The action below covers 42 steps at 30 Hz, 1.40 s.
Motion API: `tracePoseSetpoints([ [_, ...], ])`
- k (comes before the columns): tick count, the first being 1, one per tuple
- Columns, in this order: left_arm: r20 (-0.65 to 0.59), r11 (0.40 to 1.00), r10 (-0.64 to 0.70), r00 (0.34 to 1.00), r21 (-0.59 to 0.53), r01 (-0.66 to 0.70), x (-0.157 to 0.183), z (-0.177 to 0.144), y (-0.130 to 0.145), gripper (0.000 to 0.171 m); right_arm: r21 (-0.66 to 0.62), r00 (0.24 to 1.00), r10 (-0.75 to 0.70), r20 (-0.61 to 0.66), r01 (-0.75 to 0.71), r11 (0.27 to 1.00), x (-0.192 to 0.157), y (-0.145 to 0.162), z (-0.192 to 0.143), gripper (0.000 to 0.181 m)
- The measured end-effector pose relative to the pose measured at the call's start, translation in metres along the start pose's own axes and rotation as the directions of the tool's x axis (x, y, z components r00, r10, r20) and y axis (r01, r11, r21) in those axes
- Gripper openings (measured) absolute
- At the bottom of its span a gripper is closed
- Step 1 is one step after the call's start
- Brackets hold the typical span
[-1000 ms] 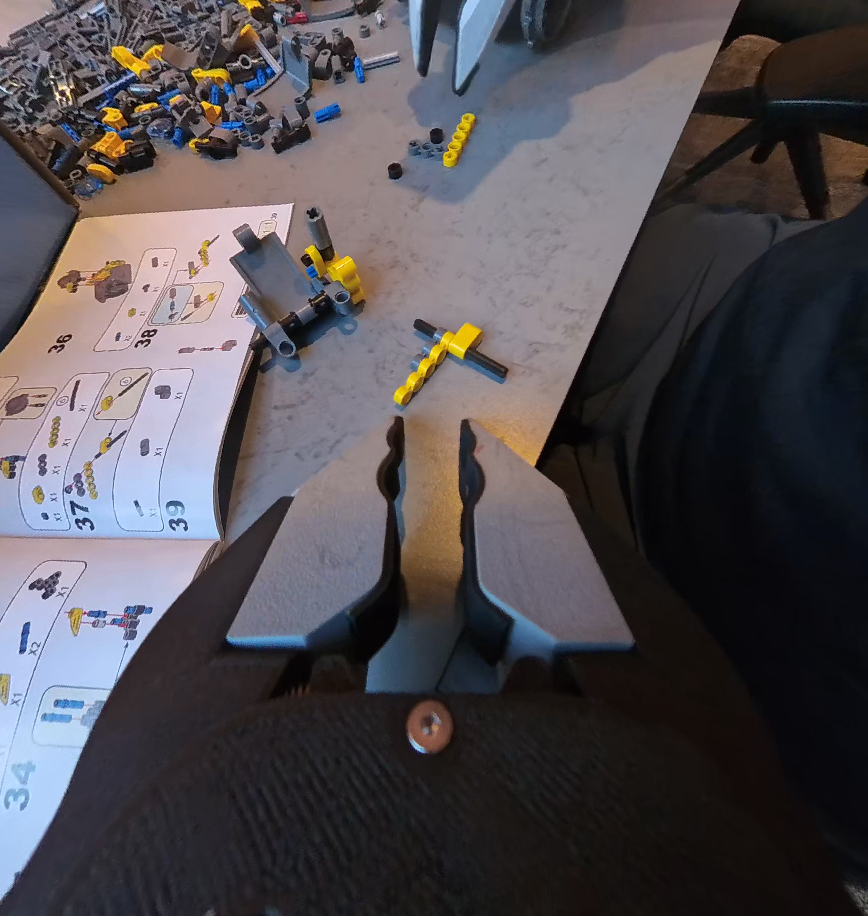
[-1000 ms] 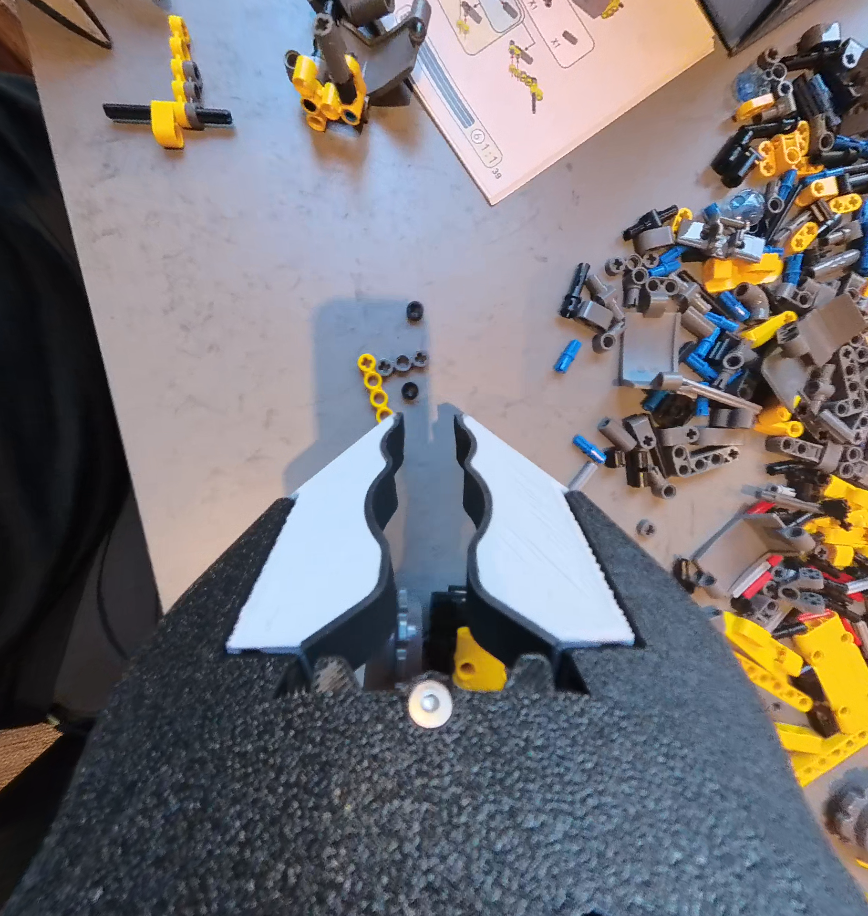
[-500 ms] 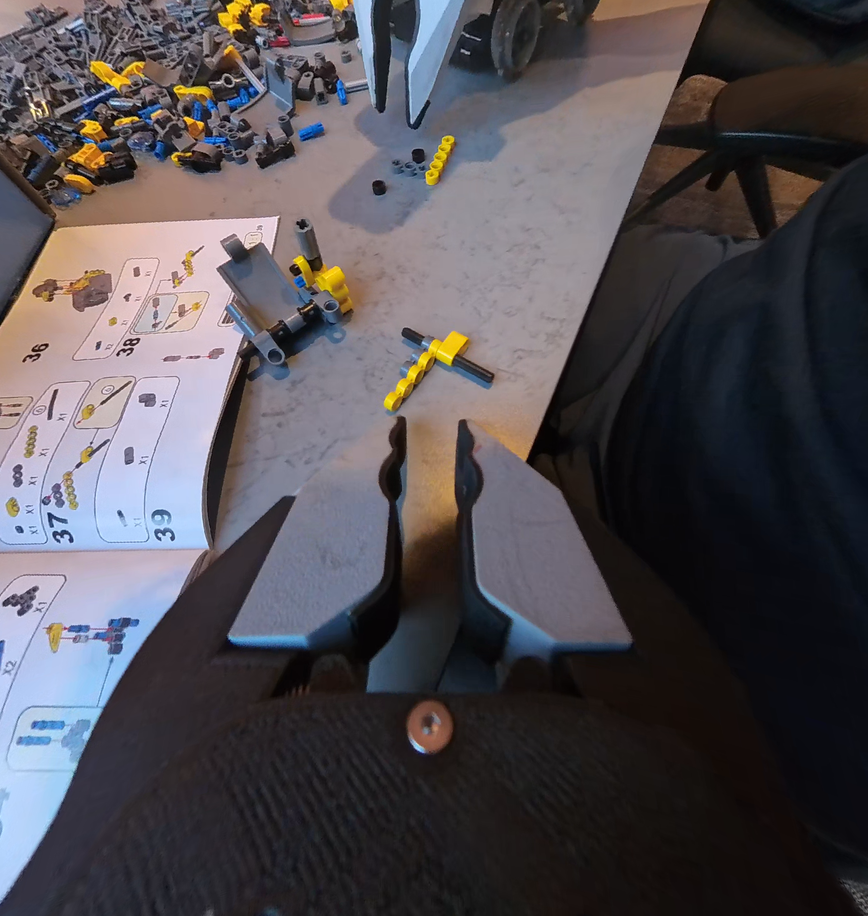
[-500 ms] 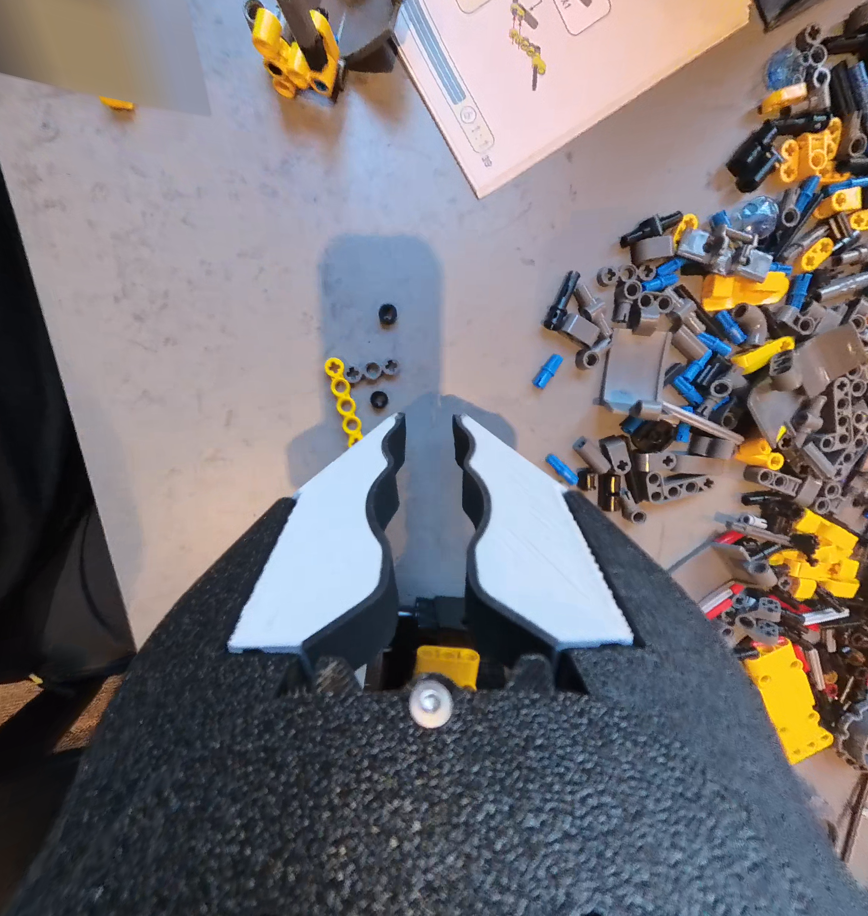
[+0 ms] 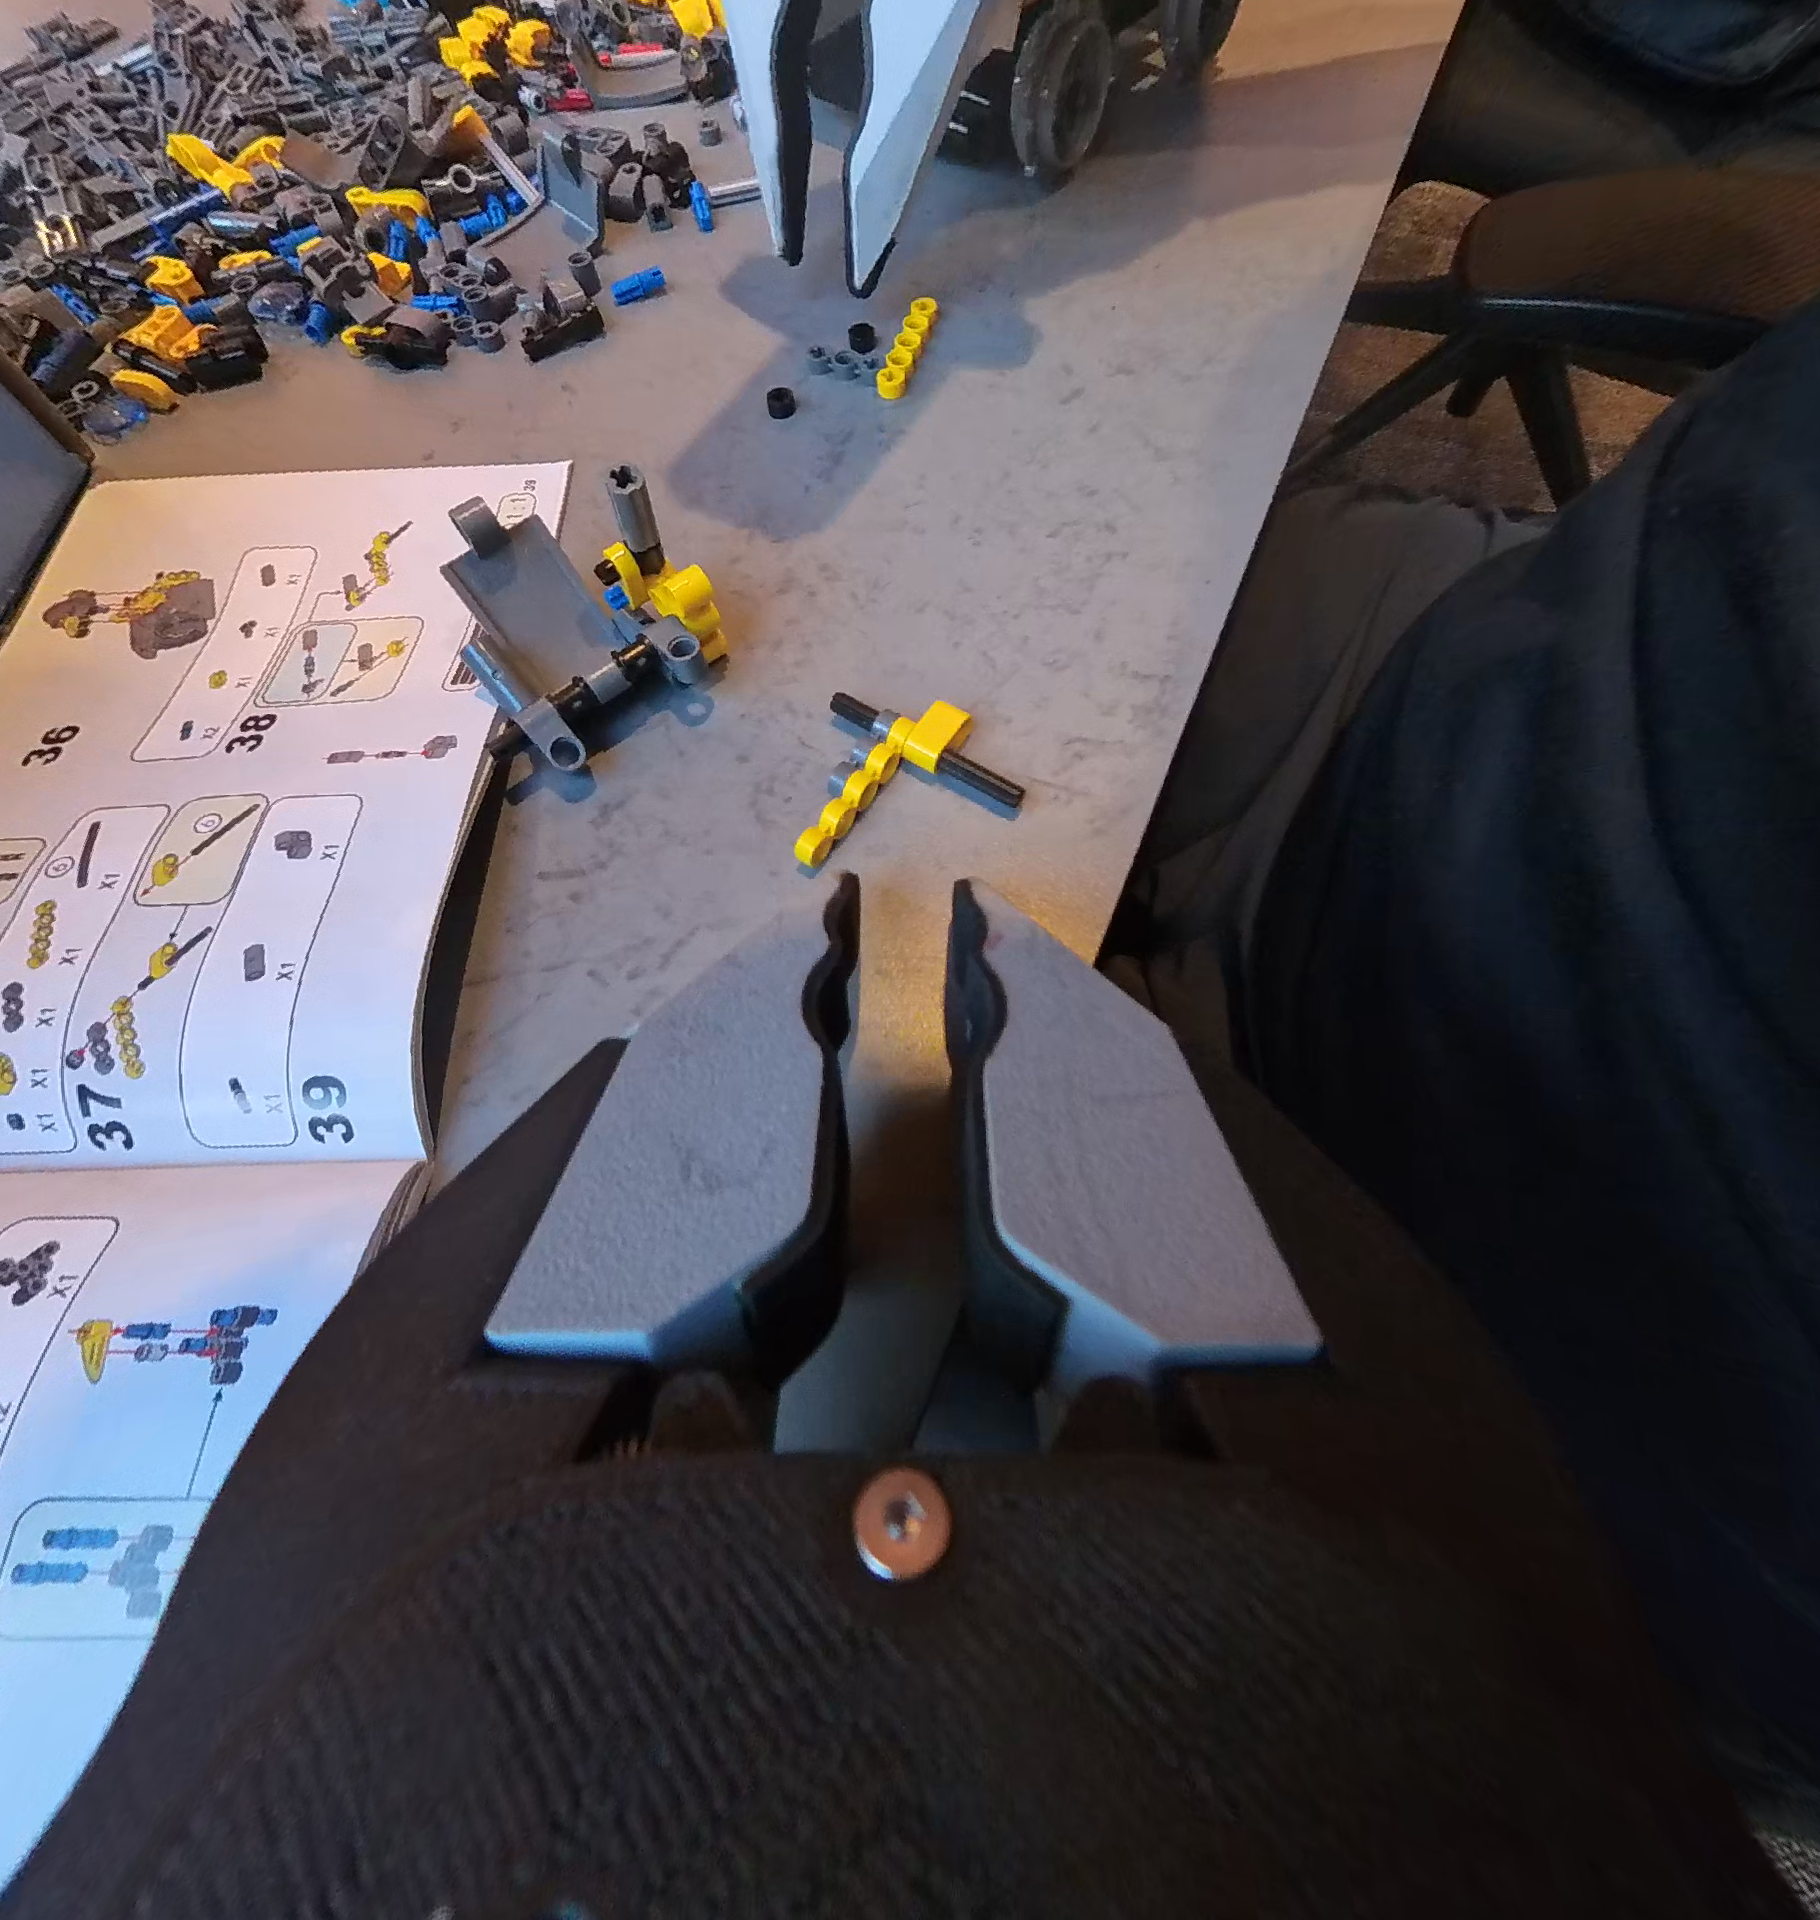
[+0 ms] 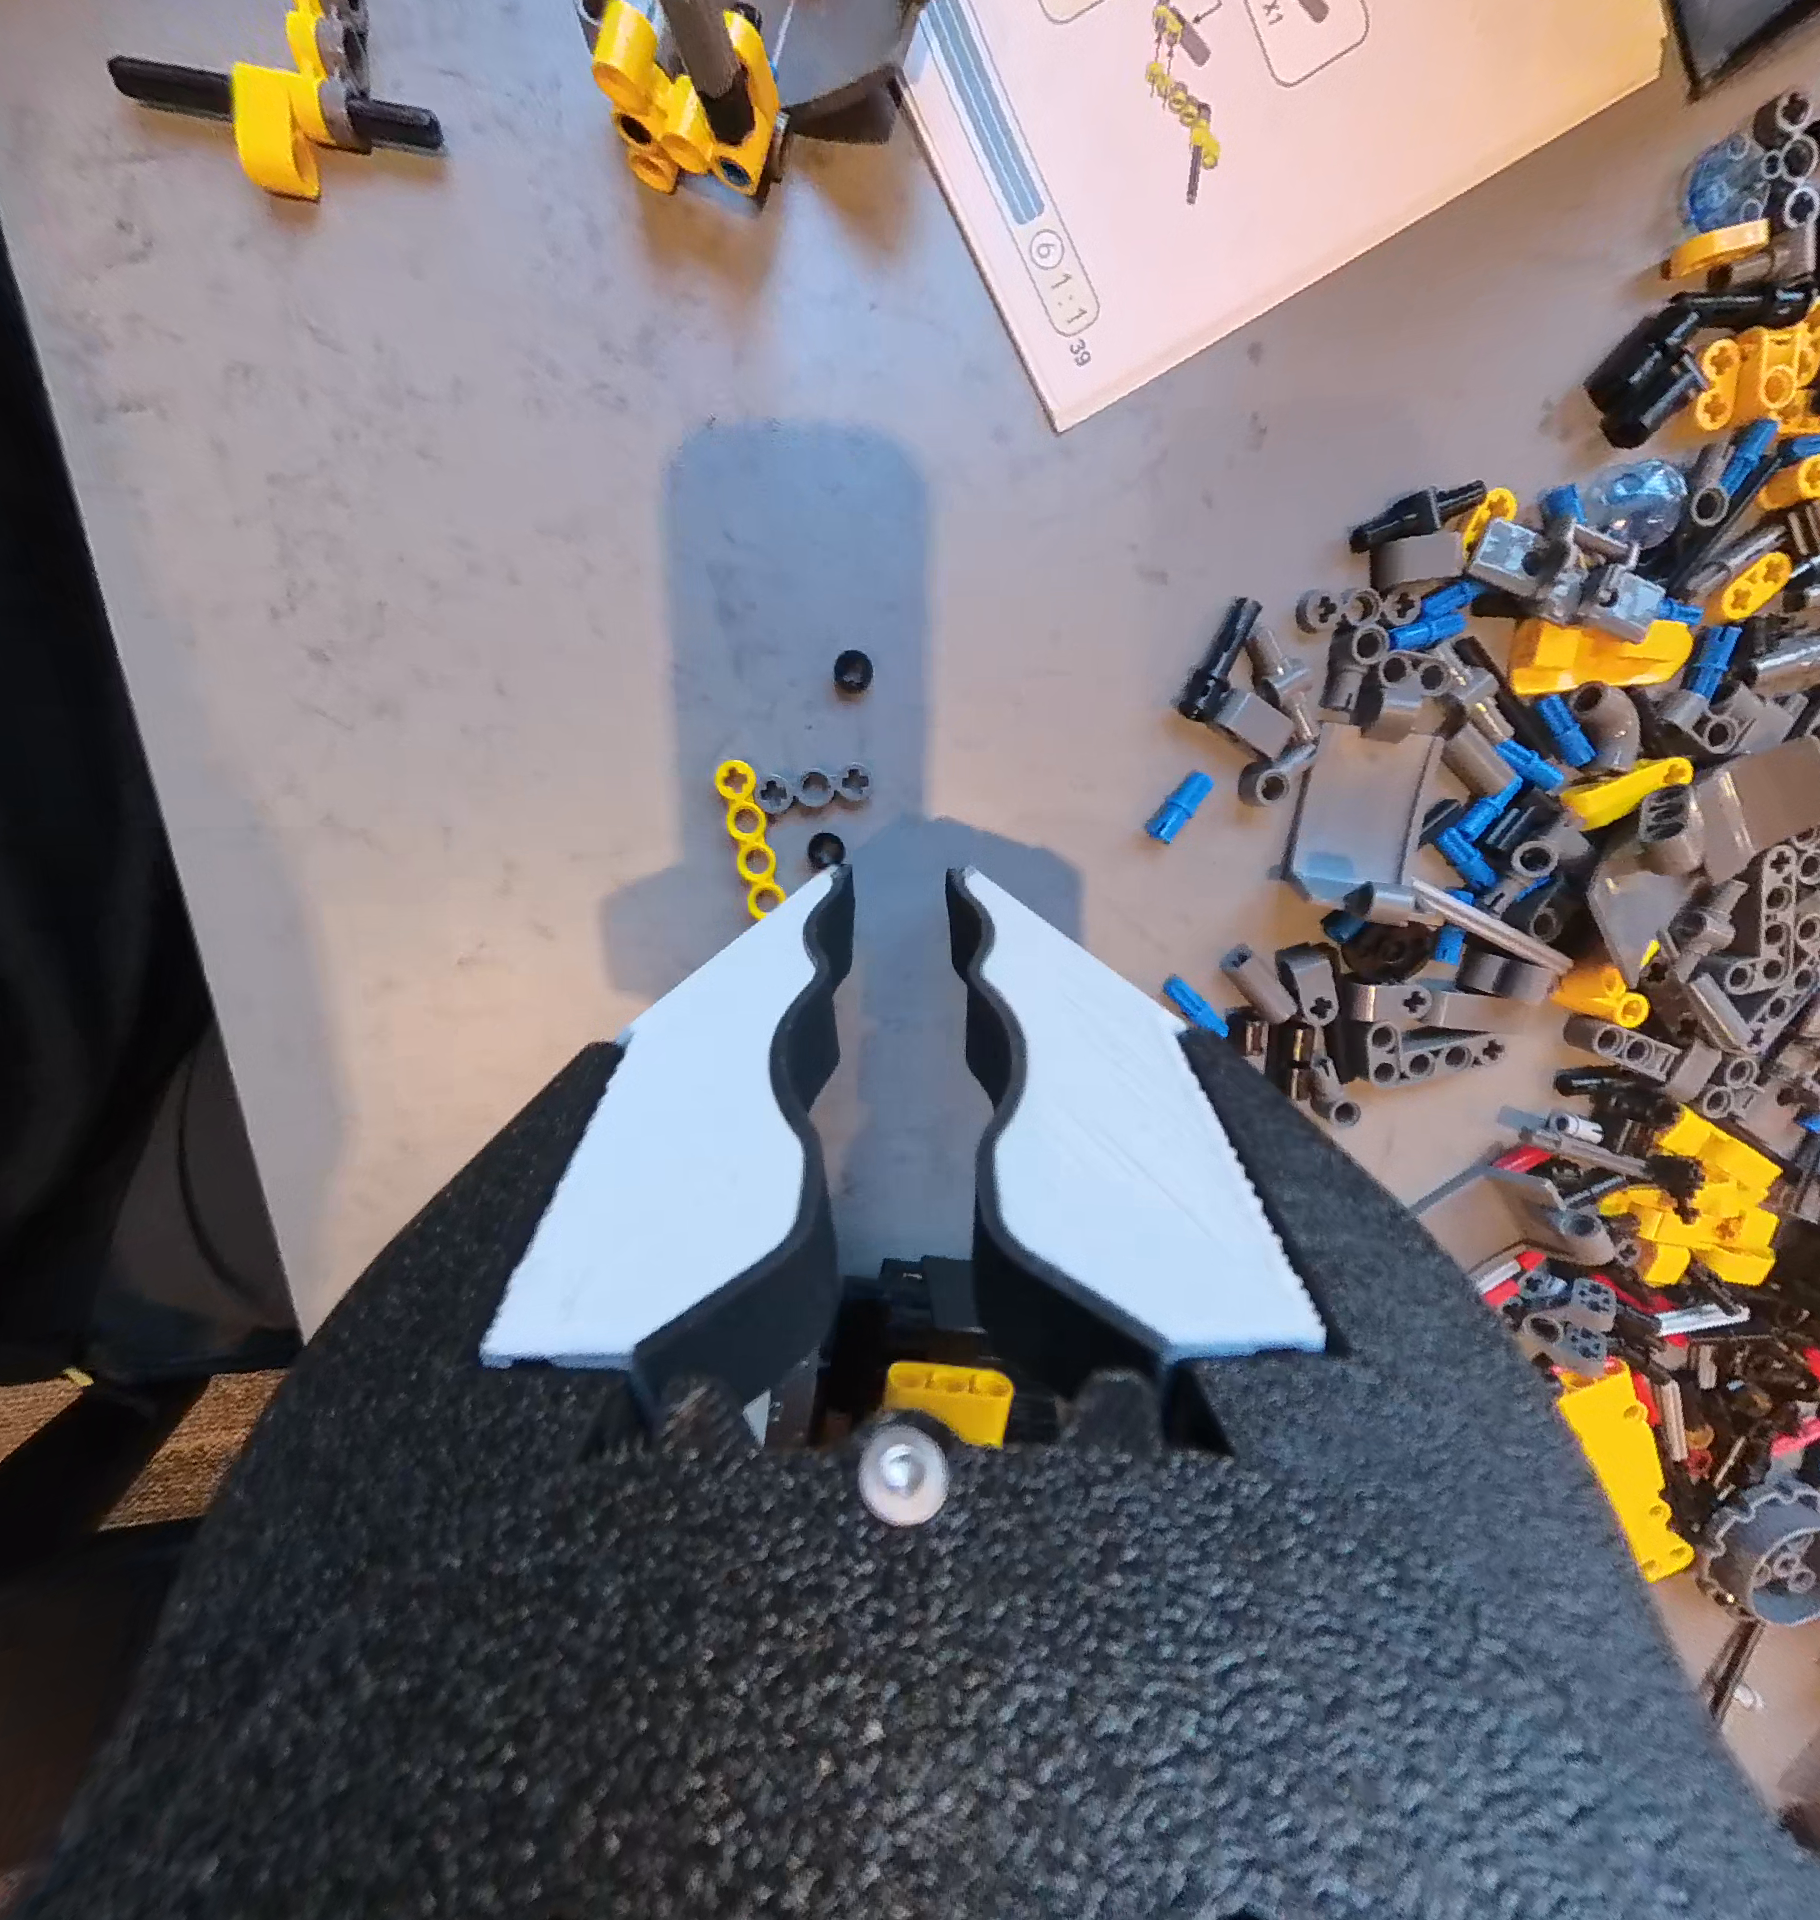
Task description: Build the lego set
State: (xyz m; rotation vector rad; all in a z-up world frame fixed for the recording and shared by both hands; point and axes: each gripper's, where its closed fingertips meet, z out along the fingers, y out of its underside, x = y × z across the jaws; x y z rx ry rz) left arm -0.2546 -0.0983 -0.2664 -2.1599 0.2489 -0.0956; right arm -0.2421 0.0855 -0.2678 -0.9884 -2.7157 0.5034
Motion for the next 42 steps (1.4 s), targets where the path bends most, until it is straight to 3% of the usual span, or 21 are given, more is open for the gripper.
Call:
tracePoseSetpoints([
  [14, 0.031, 0.999, -0.043, 0.999, -0.018, 0.044, -0.006, 0.002, 0.000, 0.012, -0.052, 0.994, 0.106, 0.008, -0.106, 0.993, 0.005, 0.012, 0.000, 0.018],
  [25, 0.053, 0.970, -0.232, 0.971, -0.063, 0.235, 0.003, 0.021, -0.024, 0.019, -0.094, 0.994, -0.063, 0.091, 0.071, 0.993, -0.011, 0.000, 0.006, 0.017],
  [34, 0.120, 0.964, -0.146, 0.982, -0.207, 0.168, 0.008, 0.027, -0.010, 0.012, -0.101, 0.988, -0.064, 0.140, 0.079, 0.992, -0.018, -0.002, 0.011, 0.006],
  [37, 0.096, 0.968, -0.063, 0.993, -0.238, 0.084, 0.006, 0.023, -0.007, 0.008, -0.059, 0.992, -0.019, 0.127, 0.027, 0.998, -0.016, -0.005, 0.005, 0.006],
  [42, 0.058, 0.966, -0.010, 0.998, -0.256, 0.025, 0.001, 0.017, -0.002, 0.013, 0.192, 0.969, 0.030, 0.244, -0.079, 0.978, -0.045, -0.035, -0.016, 0.007],
])
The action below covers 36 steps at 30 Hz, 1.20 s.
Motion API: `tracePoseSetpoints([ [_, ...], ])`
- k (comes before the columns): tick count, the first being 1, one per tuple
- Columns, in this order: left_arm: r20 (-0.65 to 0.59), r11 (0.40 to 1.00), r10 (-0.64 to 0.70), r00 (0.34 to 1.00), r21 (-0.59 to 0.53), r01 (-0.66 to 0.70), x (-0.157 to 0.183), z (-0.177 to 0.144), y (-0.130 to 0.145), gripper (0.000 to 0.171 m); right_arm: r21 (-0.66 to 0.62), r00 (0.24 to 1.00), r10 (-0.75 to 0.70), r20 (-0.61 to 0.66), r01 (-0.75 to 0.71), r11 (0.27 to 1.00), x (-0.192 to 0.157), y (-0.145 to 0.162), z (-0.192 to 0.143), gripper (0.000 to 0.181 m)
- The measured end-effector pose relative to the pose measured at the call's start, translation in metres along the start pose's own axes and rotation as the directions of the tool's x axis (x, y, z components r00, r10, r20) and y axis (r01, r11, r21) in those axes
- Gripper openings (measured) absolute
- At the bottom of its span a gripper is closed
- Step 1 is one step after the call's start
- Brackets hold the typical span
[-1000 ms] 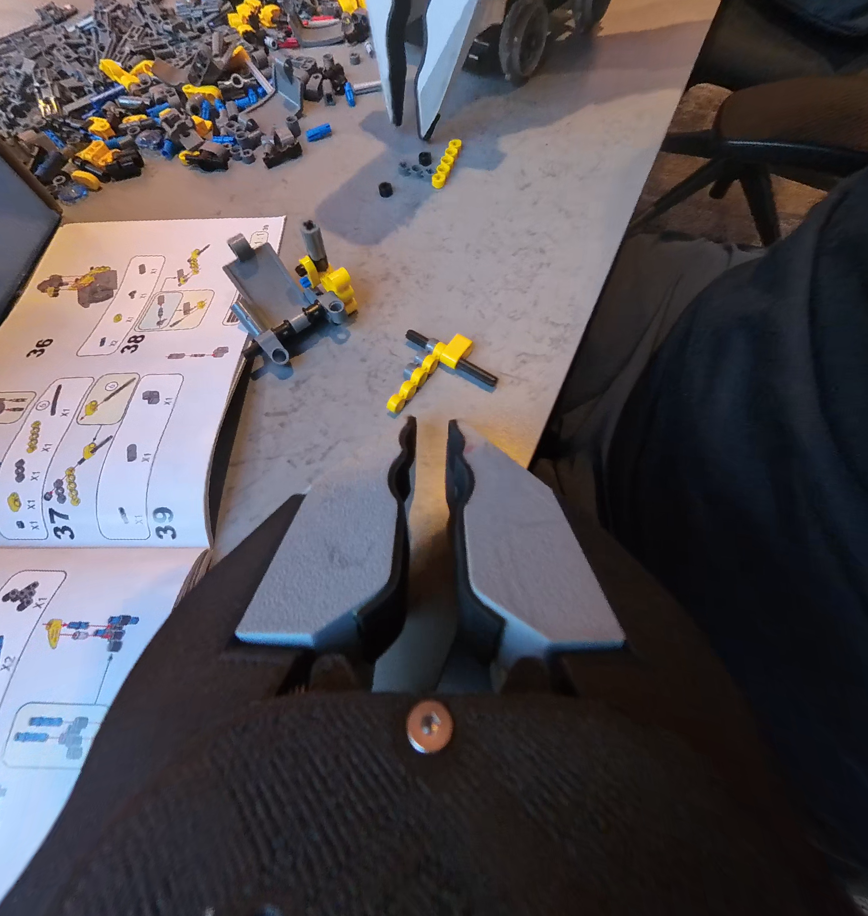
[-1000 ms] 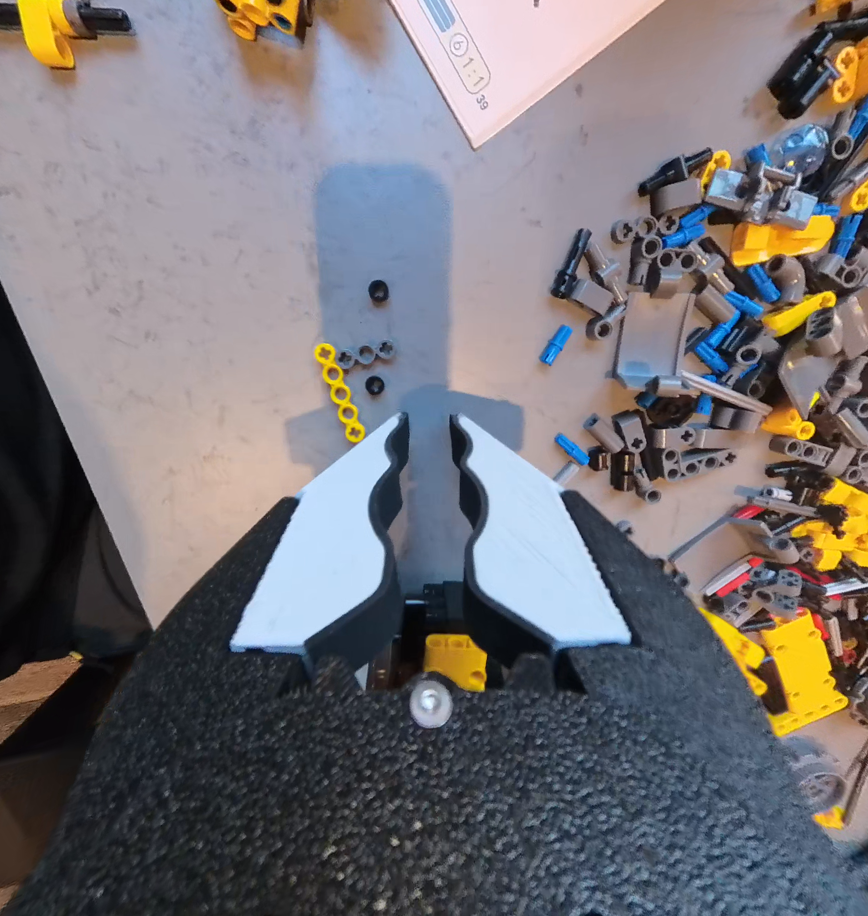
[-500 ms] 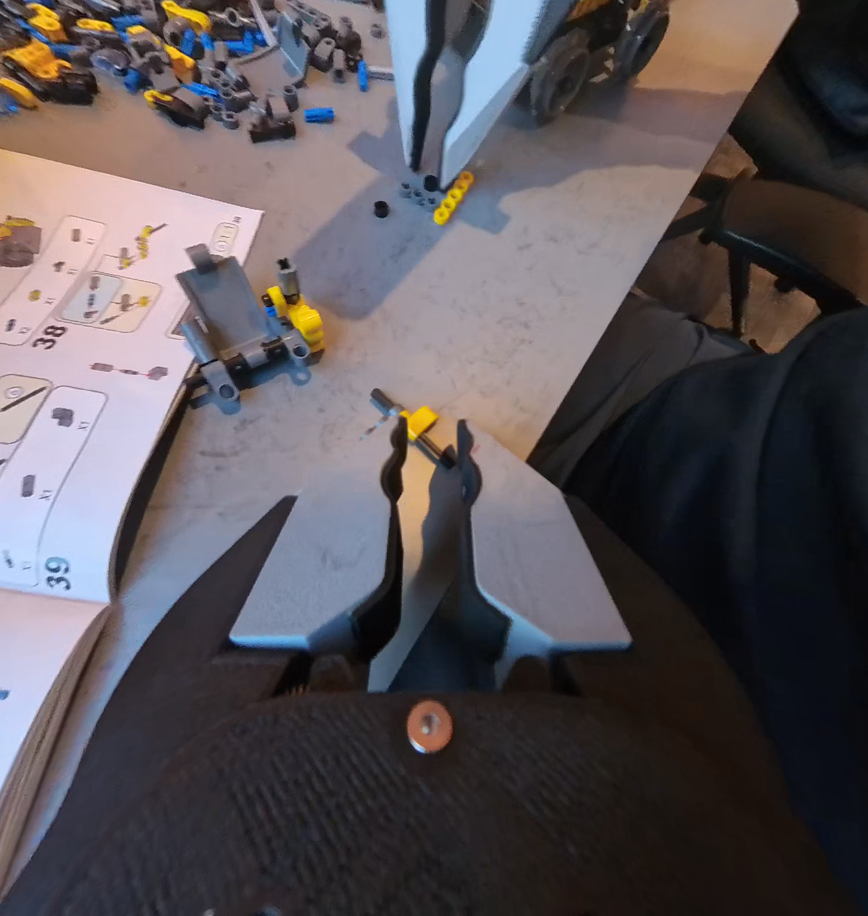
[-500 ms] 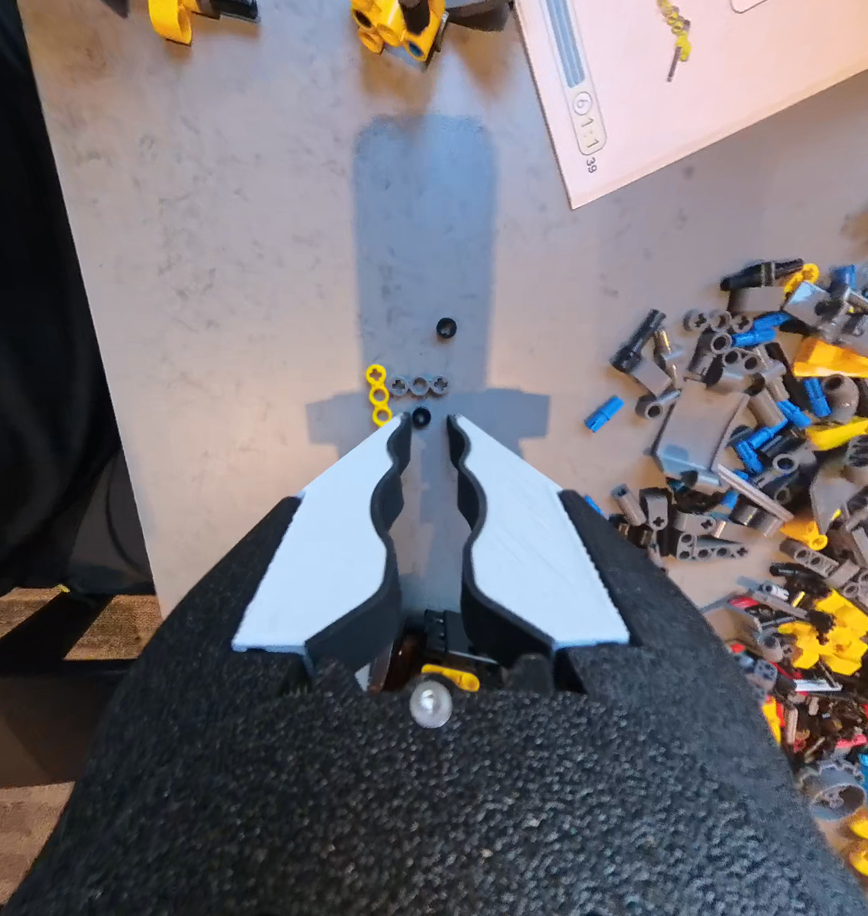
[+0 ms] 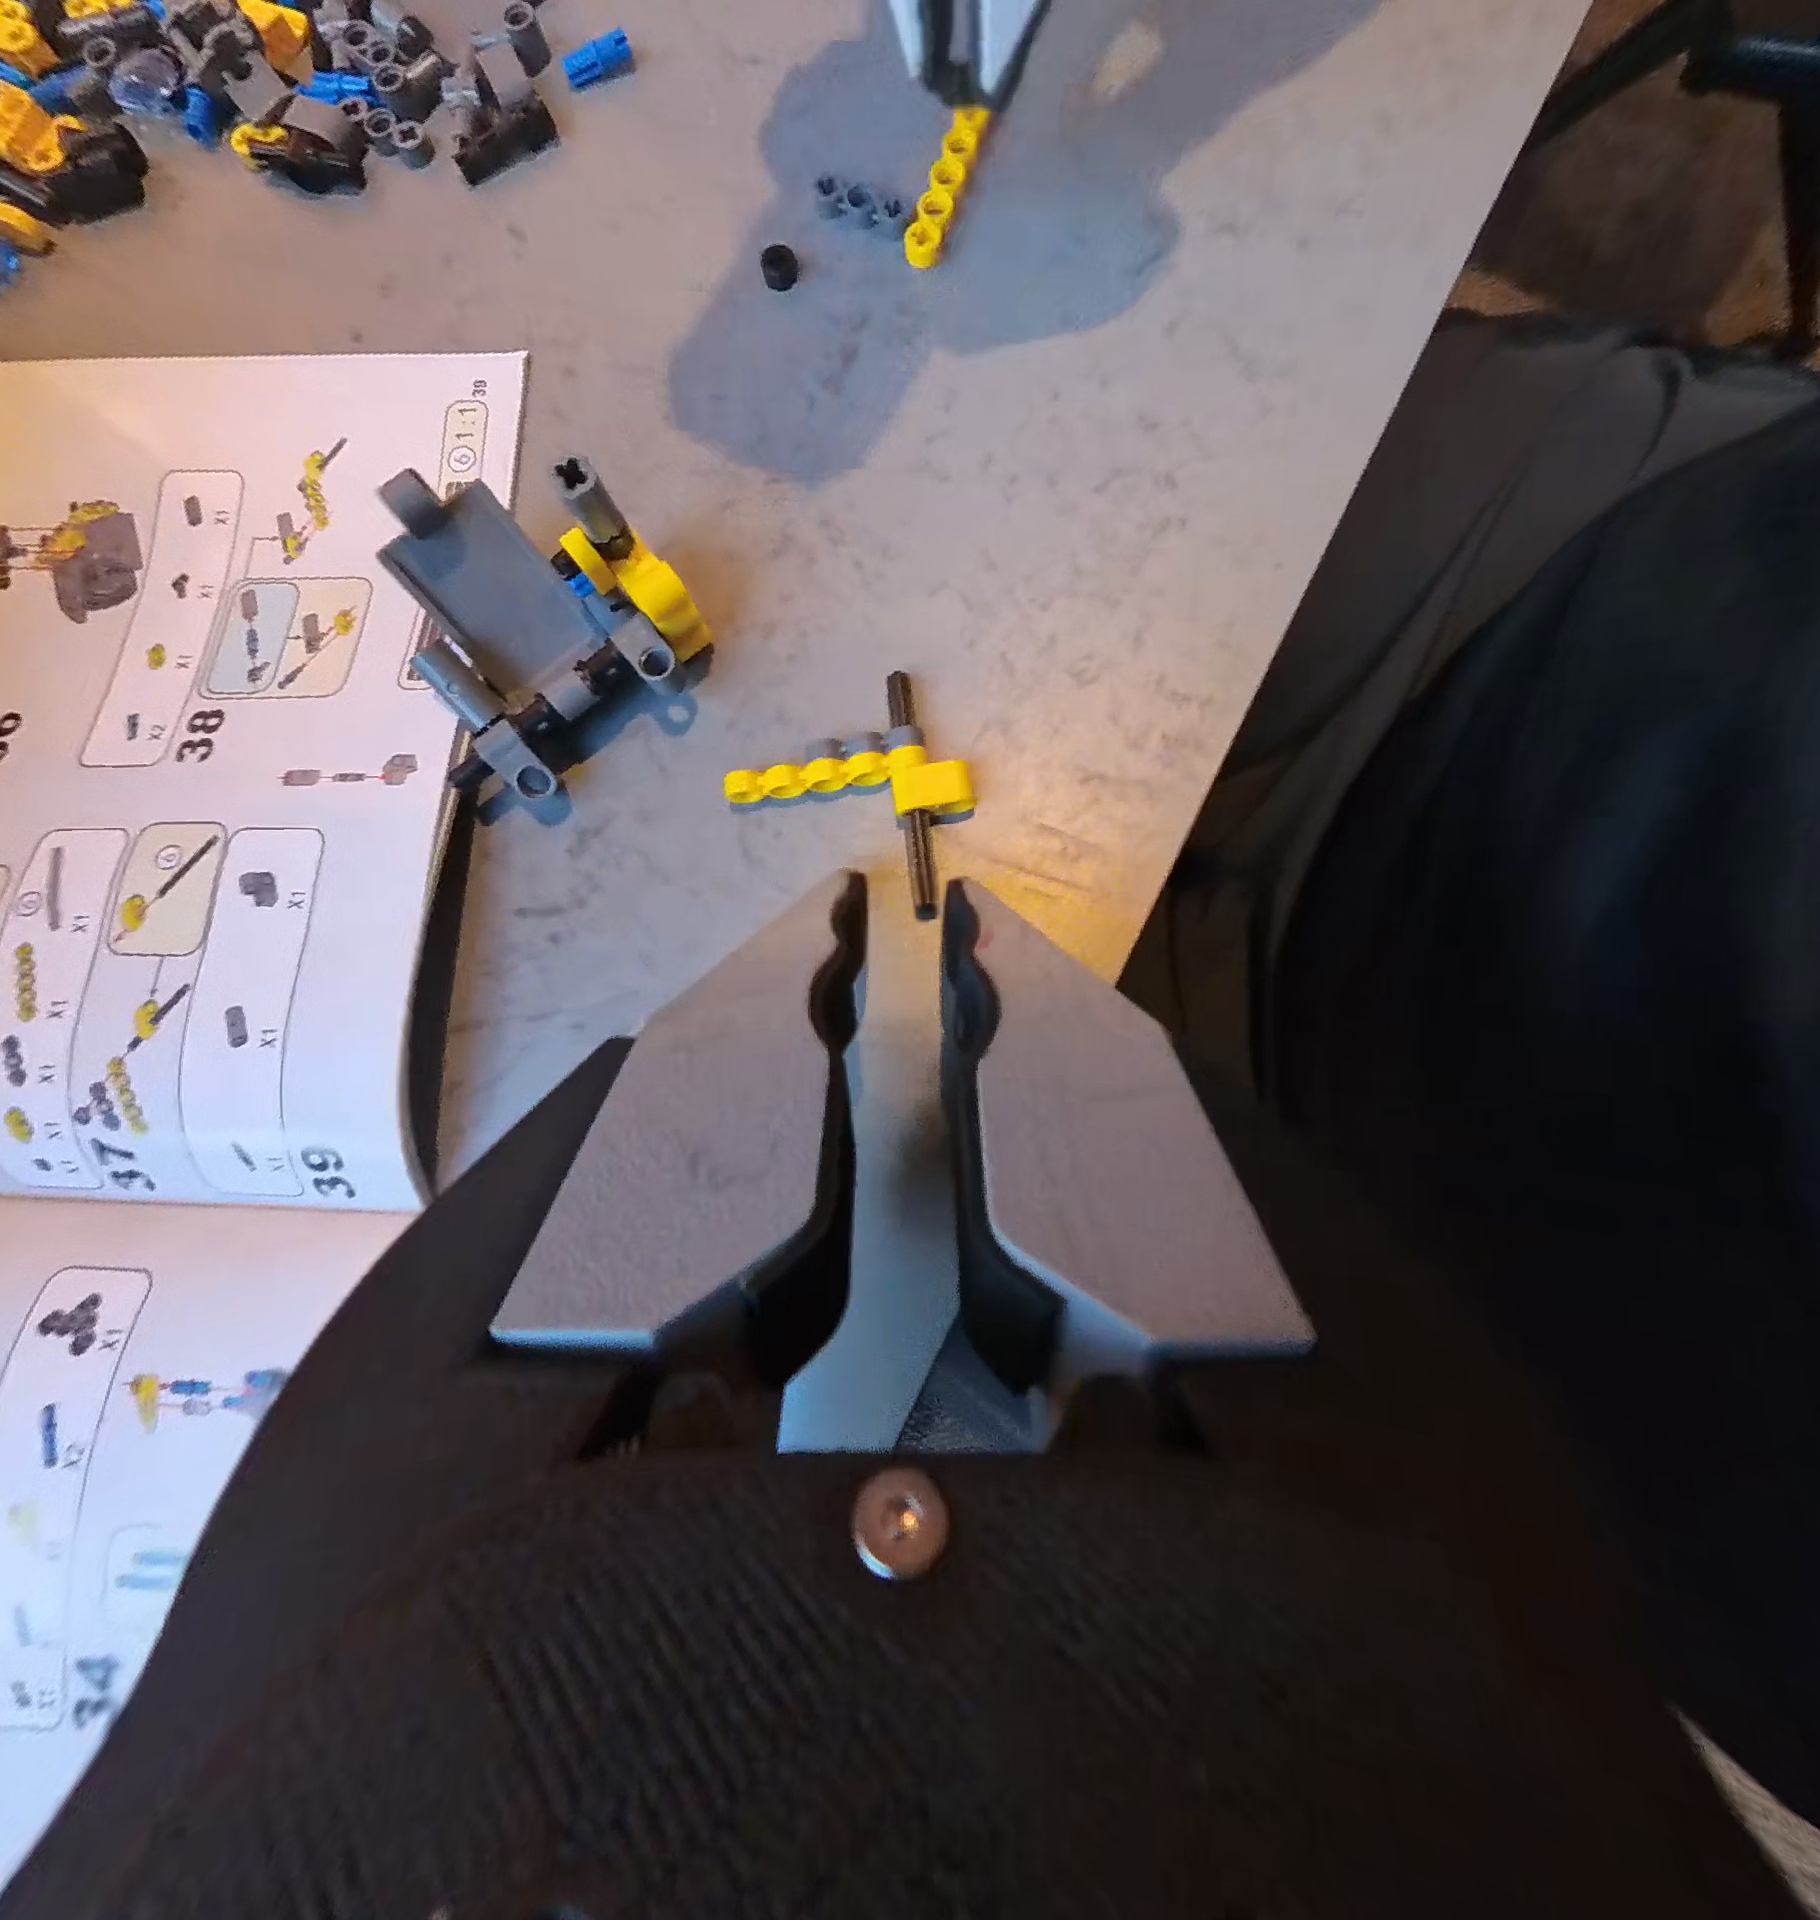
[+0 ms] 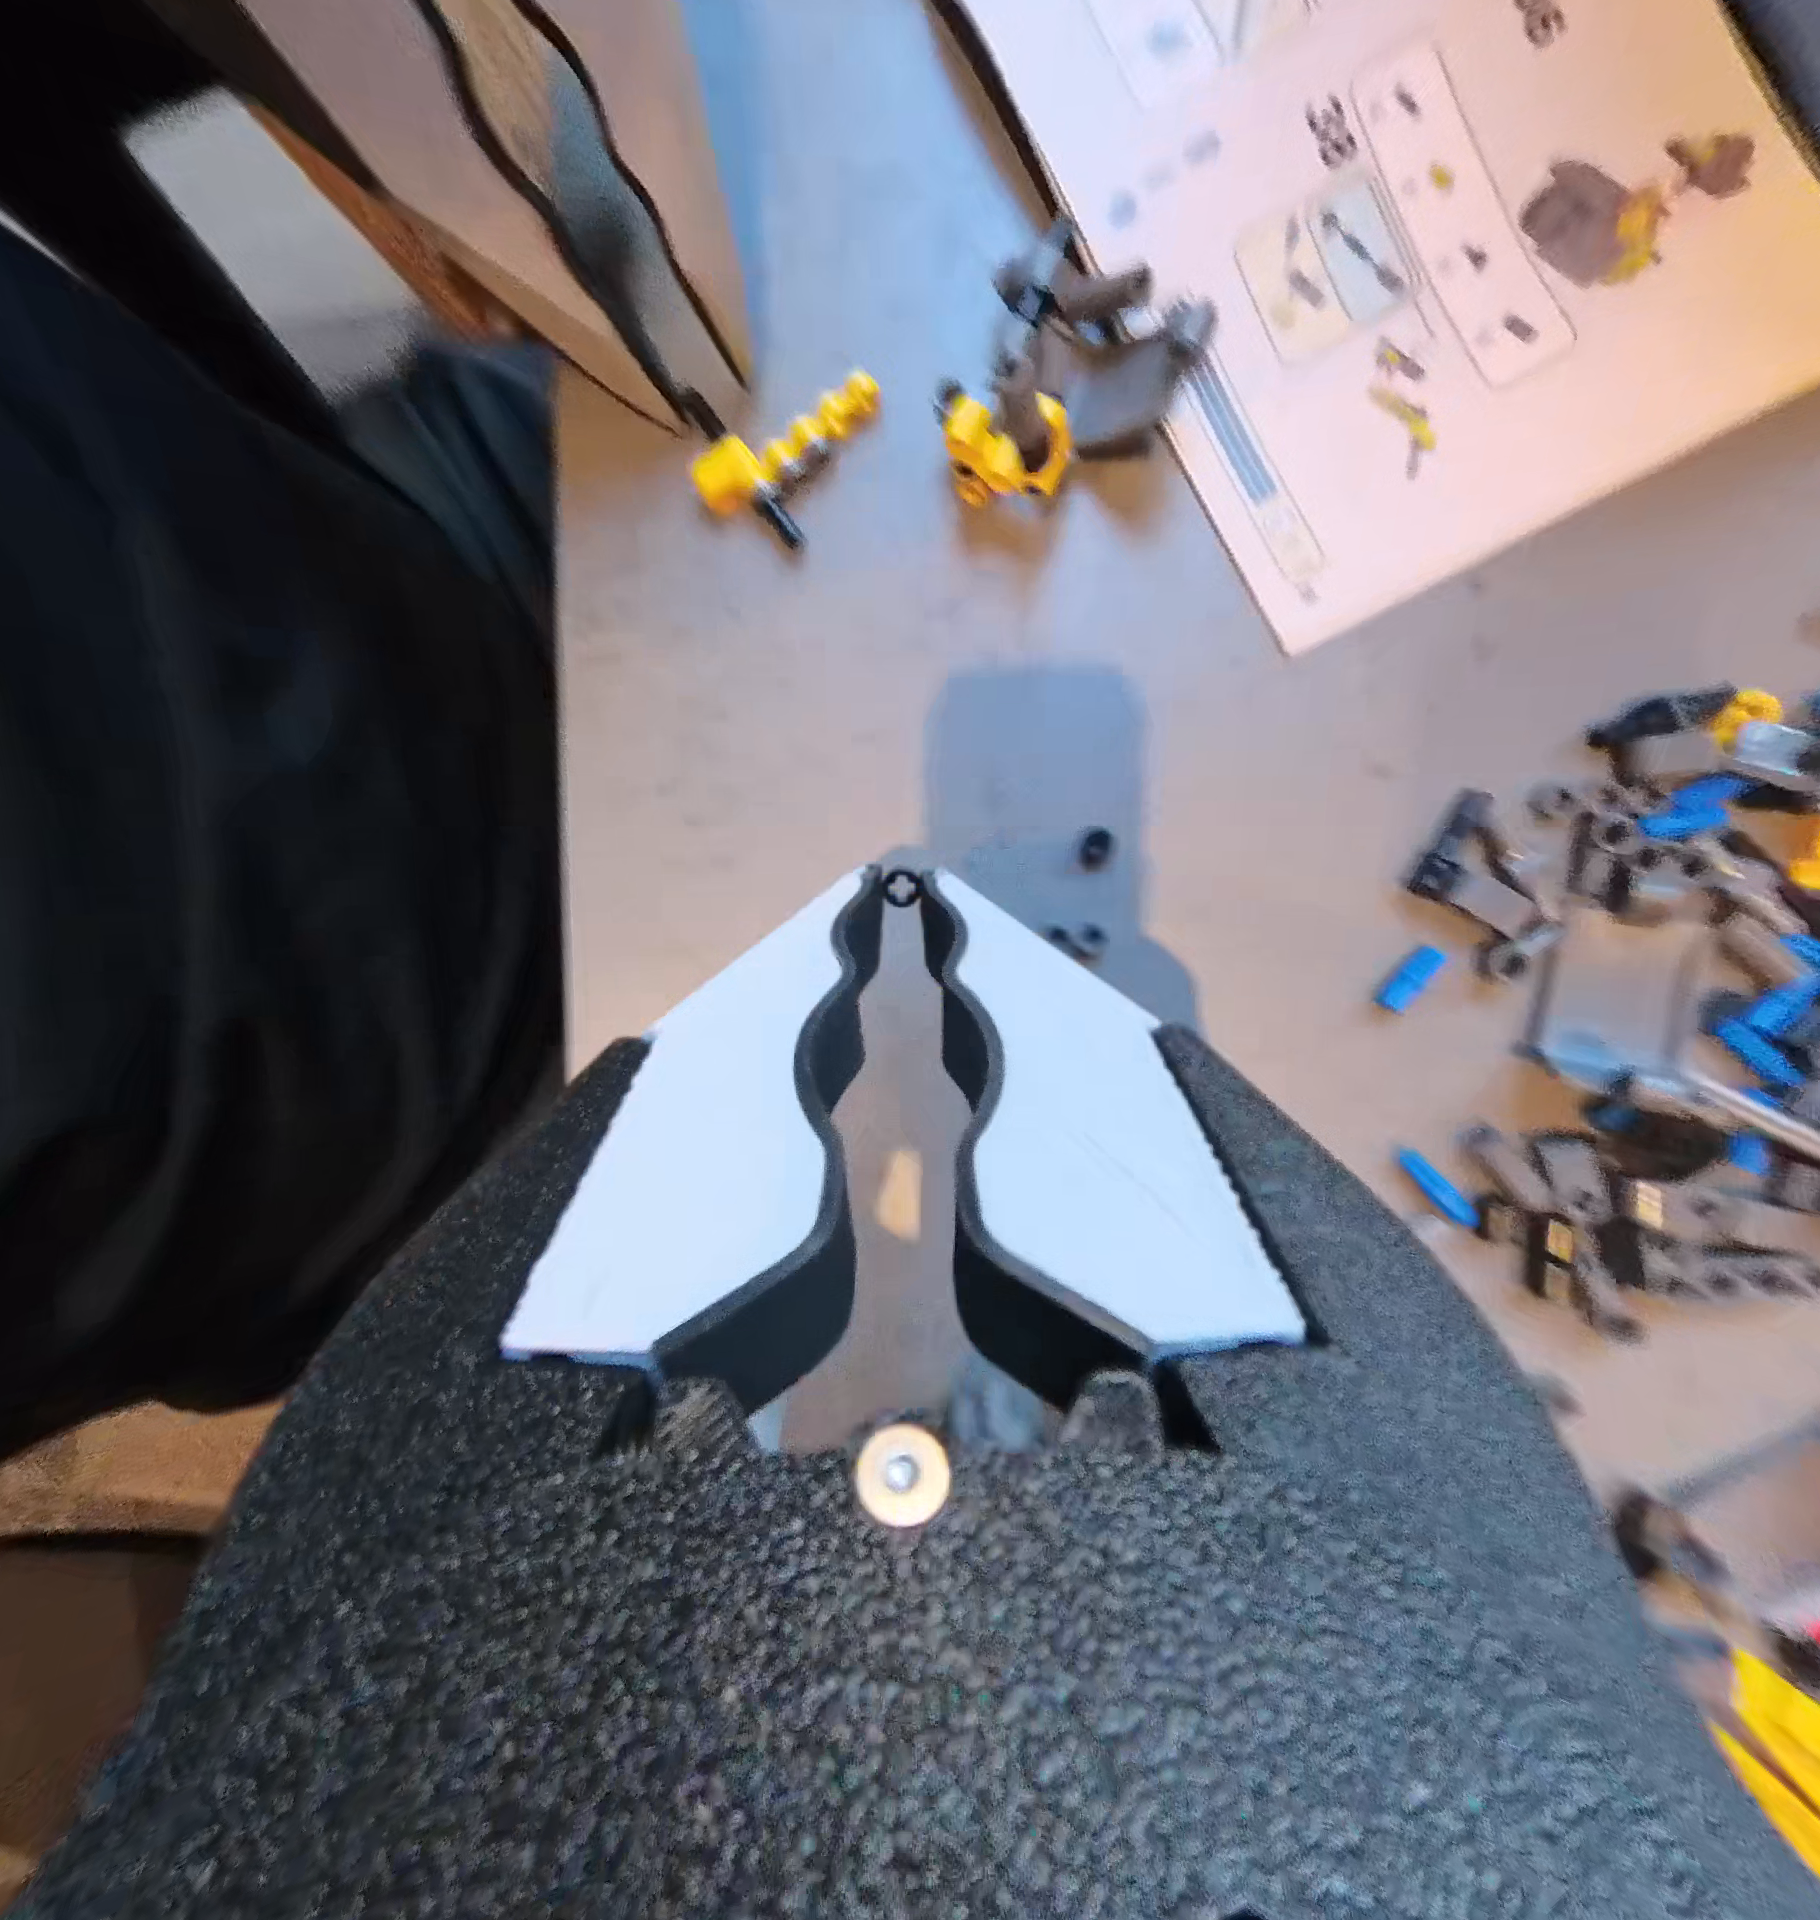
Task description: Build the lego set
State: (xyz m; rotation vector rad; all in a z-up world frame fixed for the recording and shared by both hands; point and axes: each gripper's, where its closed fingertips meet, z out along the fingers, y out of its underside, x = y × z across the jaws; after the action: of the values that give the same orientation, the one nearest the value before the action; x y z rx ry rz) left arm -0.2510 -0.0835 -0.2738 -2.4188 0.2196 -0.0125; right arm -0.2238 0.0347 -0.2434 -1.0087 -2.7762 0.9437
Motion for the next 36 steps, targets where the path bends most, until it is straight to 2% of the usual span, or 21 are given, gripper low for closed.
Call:
tracePoseSetpoints([
  [3, -0.088, 0.999, -0.010, 0.996, 0.035, 0.013, 0.010, 0.005, -0.006, 0.003, 0.074, 0.999, 0.021, 0.032, -0.023, 0.997, -0.018, -0.002, 0.014, 0.007],
  [7, -0.158, 0.998, 0.023, 0.987, 0.066, -0.013, 0.016, 0.013, -0.015, 0.003, 0.045, 1.000, 0.008, -0.022, -0.007, 0.999, -0.028, 0.011, 0.039, 0.007],
  [13, -0.182, 0.995, 0.079, 0.980, 0.081, -0.065, 0.017, 0.020, -0.023, 0.003, 0.041, 0.994, -0.035, -0.100, 0.039, 0.998, -0.031, 0.011, 0.039, 0.019],
  [20, -0.169, 0.991, 0.129, 0.977, 0.054, -0.121, 0.018, 0.025, -0.029, 0.003, 0.087, 0.990, -0.040, -0.132, 0.052, 0.995, -0.029, 0.004, 0.028, 0.021],
  [23, -0.172, 0.991, 0.136, 0.976, 0.027, -0.134, 0.019, 0.027, -0.032, 0.003, 0.085, 0.976, -0.095, -0.194, 0.113, 0.990, -0.029, -0.005, 0.026, 0.022],
  [27, -0.237, 0.998, 0.029, 0.971, -0.038, -0.040, 0.021, 0.027, -0.037, 0.003, 0.064, 0.917, -0.212, -0.337, 0.247, 0.967, -0.035, -0.018, 0.033, 0.024],
  [32, -0.303, 0.996, -0.060, 0.951, -0.081, 0.037, 0.024, 0.018, -0.058, 0.003, -0.082, 0.746, -0.359, -0.562, 0.381, 0.921, -0.031, -0.016, 0.033, 0.024],
  [34, -0.298, 0.993, -0.062, 0.952, -0.110, 0.030, 0.024, 0.015, -0.063, 0.003, -0.095, 0.692, -0.373, -0.618, 0.406, 0.909, -0.032, -0.019, 0.029, 0.022],
  [36, -0.296, 0.991, -0.059, 0.953, -0.135, 0.019, 0.028, 0.014, -0.068, 0.003, -0.102, 0.672, -0.355, -0.650, 0.386, 0.917, -0.031, -0.019, 0.026, 0.016],
])
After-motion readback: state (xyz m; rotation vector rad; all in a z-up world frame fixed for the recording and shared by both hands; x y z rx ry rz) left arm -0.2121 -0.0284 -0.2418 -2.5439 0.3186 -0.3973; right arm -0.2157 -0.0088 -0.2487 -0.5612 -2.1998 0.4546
